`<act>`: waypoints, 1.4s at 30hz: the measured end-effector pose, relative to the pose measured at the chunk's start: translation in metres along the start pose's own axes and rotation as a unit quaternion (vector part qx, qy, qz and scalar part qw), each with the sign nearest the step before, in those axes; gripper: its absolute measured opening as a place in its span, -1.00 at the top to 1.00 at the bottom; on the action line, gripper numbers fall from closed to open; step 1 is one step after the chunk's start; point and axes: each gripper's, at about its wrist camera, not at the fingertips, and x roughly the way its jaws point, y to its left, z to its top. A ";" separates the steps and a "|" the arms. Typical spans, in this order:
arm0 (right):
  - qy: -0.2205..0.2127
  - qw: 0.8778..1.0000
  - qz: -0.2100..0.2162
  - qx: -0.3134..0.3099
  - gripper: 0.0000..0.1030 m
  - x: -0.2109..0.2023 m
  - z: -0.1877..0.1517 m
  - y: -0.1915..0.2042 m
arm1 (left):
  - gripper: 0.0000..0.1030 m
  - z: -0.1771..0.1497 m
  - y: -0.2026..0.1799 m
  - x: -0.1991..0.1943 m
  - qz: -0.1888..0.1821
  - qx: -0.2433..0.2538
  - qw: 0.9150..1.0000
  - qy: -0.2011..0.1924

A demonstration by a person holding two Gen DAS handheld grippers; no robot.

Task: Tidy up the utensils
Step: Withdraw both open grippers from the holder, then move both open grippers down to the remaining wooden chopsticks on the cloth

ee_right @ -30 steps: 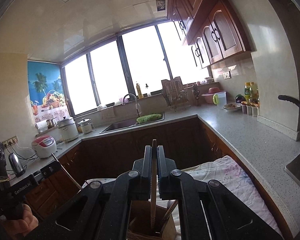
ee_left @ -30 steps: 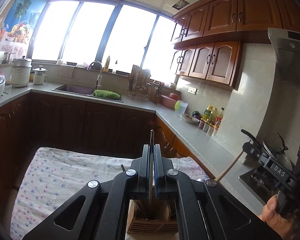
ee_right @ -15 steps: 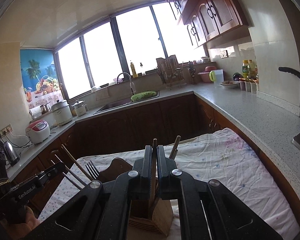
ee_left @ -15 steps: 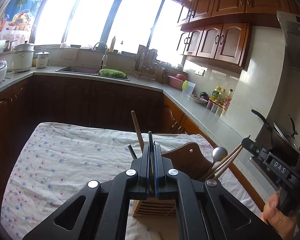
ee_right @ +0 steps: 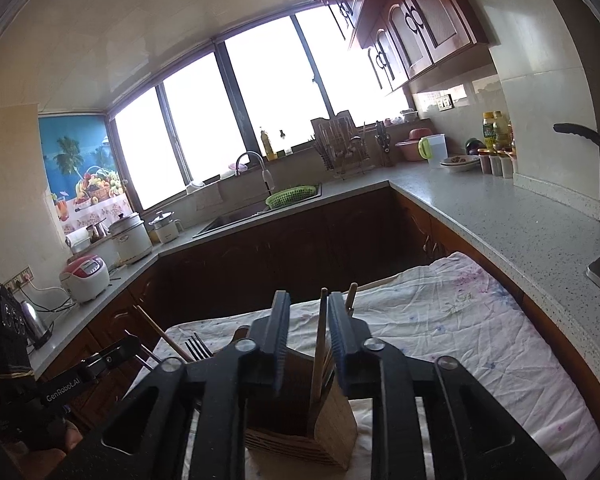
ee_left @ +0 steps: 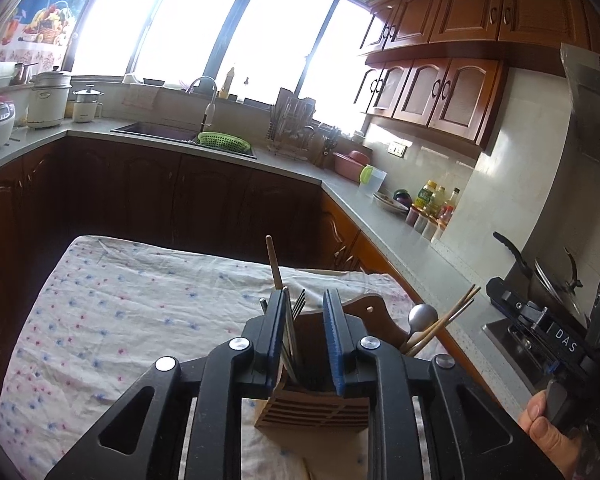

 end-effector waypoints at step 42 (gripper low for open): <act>0.210 0.977 -0.047 0.002 -0.86 -0.095 -0.181 0.002 | -0.57 -0.162 0.009 -0.136 0.102 -0.030 0.985 0.134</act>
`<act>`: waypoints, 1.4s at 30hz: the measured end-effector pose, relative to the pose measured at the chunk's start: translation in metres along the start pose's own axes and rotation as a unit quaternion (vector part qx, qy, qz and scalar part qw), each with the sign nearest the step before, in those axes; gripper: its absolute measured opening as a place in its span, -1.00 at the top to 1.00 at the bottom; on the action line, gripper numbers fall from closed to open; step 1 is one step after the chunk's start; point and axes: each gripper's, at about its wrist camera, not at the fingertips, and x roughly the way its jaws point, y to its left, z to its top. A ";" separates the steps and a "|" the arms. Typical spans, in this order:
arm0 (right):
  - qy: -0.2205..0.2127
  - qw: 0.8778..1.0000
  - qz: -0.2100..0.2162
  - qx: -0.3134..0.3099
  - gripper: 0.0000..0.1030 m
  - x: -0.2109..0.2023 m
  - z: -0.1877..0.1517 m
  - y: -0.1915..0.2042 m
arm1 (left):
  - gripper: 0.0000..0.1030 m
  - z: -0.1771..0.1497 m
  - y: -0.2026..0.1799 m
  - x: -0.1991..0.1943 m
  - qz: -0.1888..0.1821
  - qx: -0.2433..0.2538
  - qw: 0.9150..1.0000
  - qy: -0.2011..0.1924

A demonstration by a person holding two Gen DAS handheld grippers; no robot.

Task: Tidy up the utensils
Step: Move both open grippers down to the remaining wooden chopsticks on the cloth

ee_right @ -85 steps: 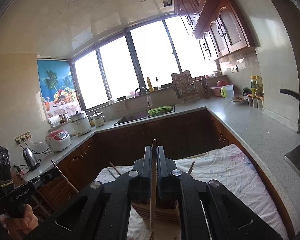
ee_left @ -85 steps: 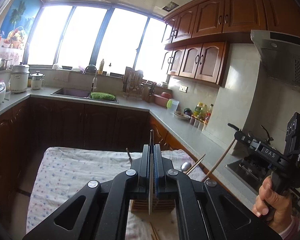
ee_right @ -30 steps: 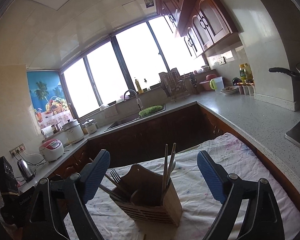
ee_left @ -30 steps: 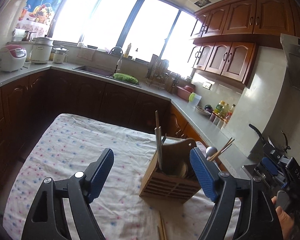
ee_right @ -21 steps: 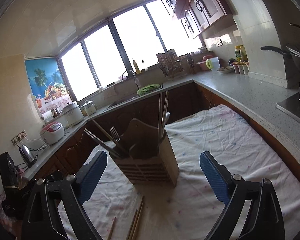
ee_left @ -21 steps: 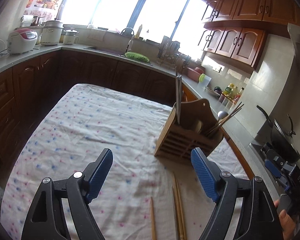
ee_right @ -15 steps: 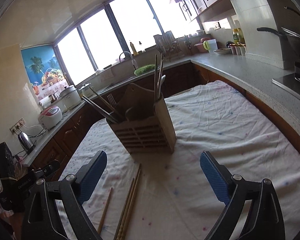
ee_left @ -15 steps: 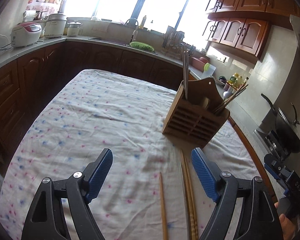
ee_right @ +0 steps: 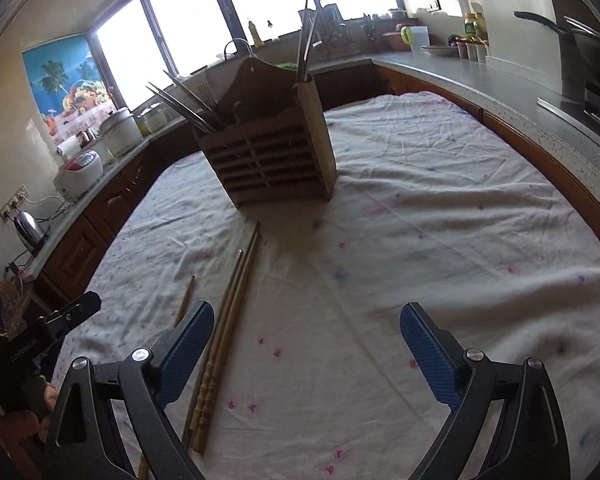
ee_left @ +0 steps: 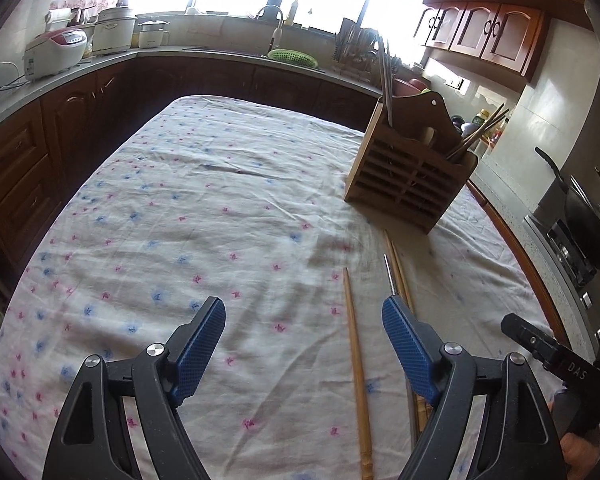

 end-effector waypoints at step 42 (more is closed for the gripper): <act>0.096 0.992 0.046 -0.067 0.64 0.106 0.044 0.036 | -0.10 0.022 -0.046 0.102 0.013 0.081 0.991 0.104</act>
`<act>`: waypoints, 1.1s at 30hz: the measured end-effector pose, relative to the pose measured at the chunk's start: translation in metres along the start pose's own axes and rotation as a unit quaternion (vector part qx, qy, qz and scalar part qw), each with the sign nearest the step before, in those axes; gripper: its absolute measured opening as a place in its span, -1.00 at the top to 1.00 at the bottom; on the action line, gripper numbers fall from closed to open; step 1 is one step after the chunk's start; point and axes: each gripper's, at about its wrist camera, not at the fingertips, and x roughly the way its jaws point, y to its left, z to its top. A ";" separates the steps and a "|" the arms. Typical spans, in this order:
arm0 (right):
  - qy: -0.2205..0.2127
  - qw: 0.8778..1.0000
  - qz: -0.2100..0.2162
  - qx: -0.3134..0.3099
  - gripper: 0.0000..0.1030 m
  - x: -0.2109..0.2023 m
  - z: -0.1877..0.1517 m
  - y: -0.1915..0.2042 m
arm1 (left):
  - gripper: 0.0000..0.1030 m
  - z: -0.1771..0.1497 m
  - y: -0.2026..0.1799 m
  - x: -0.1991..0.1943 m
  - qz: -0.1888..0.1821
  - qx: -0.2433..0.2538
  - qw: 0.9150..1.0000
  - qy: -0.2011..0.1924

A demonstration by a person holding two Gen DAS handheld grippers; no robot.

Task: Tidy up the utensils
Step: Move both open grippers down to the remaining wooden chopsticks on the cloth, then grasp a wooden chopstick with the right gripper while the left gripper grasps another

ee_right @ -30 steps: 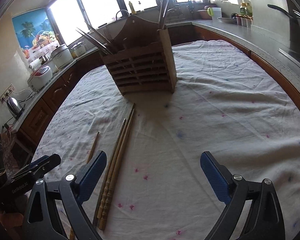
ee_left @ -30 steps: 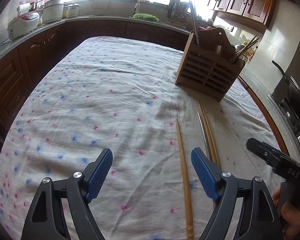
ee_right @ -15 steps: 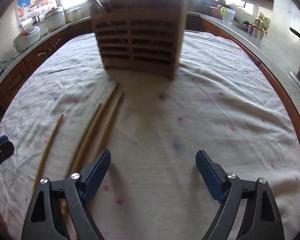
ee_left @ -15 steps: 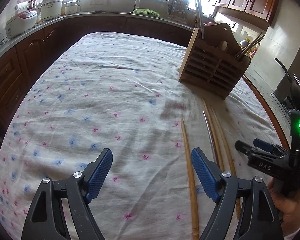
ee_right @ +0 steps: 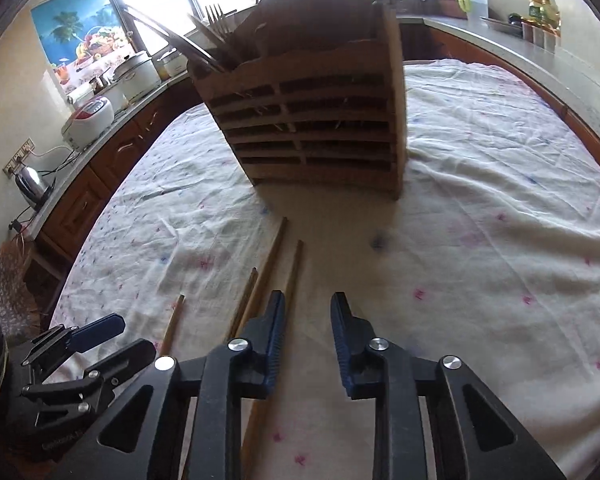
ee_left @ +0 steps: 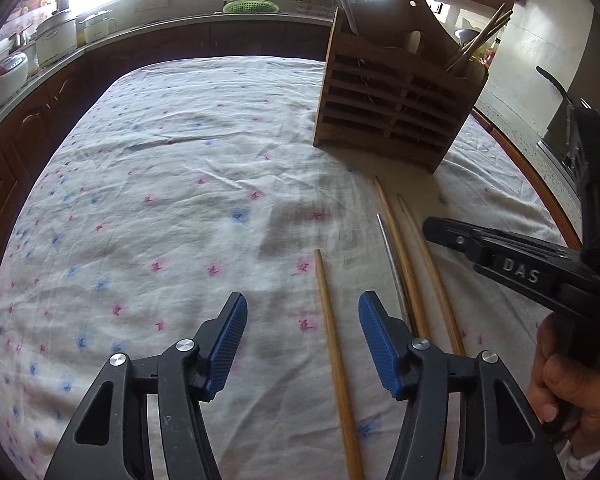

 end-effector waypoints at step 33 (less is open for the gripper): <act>-0.010 1.000 -0.009 0.010 0.90 -0.008 -0.003 -0.023 | 0.95 0.010 0.005 -0.004 -0.030 0.014 0.999 -0.026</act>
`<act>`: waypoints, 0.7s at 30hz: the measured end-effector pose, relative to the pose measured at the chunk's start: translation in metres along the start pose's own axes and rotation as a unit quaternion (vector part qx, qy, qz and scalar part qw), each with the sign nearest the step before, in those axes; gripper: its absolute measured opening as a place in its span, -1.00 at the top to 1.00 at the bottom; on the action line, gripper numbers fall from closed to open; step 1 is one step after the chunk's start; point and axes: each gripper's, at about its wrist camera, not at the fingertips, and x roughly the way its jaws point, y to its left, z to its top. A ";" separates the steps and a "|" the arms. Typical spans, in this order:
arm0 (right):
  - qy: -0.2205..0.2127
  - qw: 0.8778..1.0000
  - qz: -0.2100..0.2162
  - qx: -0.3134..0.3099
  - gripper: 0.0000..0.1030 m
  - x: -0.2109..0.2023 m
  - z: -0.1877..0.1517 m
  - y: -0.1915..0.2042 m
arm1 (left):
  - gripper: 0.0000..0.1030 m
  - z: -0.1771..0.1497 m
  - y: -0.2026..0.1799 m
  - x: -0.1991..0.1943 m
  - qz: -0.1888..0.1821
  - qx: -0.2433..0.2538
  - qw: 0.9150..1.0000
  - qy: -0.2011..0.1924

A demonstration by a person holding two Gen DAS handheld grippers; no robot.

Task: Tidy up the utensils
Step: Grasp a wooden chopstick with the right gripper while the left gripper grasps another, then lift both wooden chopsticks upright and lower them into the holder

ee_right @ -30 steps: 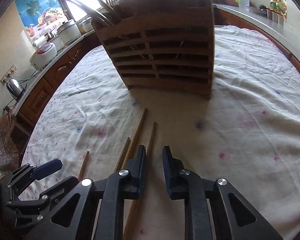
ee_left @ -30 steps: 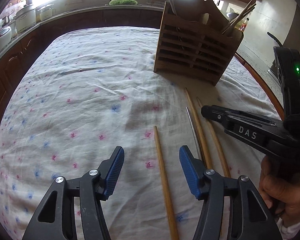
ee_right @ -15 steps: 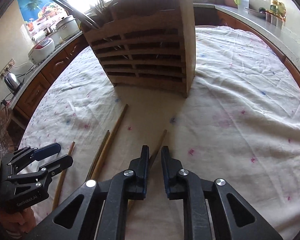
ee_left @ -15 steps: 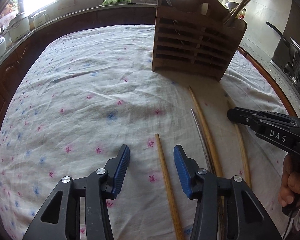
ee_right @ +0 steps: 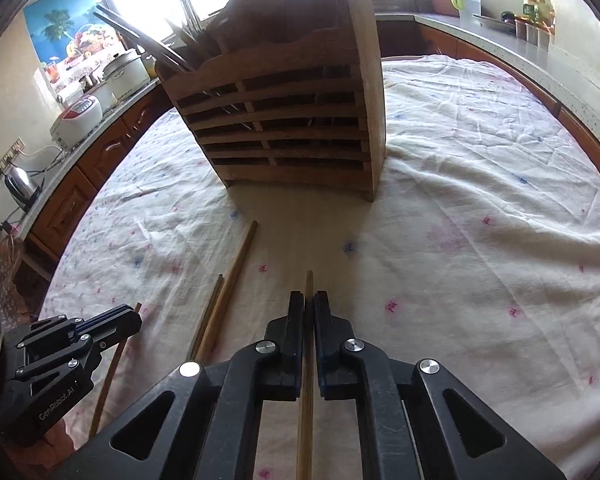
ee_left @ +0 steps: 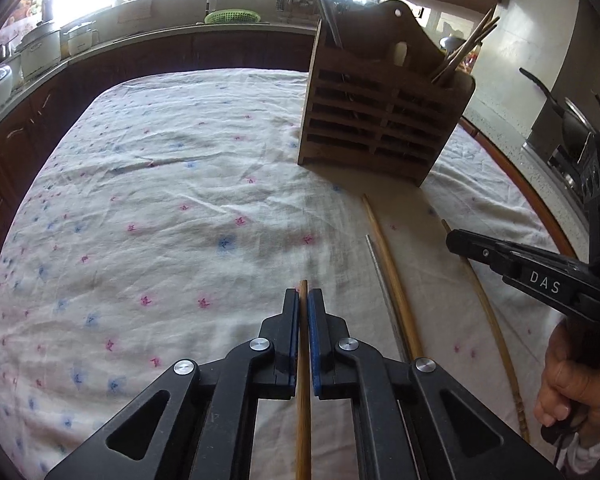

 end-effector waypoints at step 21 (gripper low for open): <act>-0.197 0.979 0.057 0.003 0.90 -0.183 0.029 0.013 | 0.95 0.005 0.020 -0.169 -0.100 -0.026 0.982 -0.156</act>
